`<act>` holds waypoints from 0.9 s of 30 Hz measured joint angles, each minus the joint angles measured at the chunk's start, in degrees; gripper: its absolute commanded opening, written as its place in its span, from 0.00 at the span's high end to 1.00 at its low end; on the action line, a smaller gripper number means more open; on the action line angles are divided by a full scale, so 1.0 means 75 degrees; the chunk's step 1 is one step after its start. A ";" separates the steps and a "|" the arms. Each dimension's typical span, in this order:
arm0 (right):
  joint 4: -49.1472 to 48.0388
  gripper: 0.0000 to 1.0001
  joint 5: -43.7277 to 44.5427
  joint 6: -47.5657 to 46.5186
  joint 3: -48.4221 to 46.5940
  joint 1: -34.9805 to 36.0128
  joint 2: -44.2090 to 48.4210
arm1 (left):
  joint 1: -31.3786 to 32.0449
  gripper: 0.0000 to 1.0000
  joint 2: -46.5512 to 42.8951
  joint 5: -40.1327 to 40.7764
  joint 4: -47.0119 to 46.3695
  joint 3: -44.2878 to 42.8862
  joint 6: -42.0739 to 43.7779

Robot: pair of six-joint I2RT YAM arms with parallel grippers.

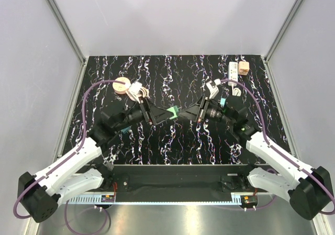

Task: Insert the plug

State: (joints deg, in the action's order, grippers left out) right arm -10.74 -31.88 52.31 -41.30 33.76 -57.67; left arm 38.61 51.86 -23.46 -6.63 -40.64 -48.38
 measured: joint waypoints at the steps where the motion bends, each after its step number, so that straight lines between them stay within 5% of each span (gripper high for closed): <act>1: -0.0358 1.00 0.0000 0.0166 0.0169 0.0000 0.0055 | 0.0000 0.32 -0.0009 -0.0064 -0.0274 0.0012 -0.0175; 6: -0.1900 1.00 0.0154 0.0781 0.0775 -0.0006 0.0347 | -0.0114 0.35 0.0000 -0.0189 -0.1466 0.0251 -0.0930; 18: -0.3066 1.00 0.0283 0.1408 0.0868 0.0000 0.0568 | -0.0102 0.35 0.0440 -0.0533 -0.2483 0.0256 -0.1416; 27: -0.3628 1.00 0.0181 0.1836 0.1064 0.0000 0.0423 | -0.0102 0.53 0.0463 -0.0568 -0.3025 0.0376 -0.1670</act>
State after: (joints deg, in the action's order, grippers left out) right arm -37.95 -30.52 66.08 -33.32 33.76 -54.50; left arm 37.85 55.33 -27.73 -29.32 -37.82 -60.90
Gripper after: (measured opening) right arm 0.330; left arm 0.501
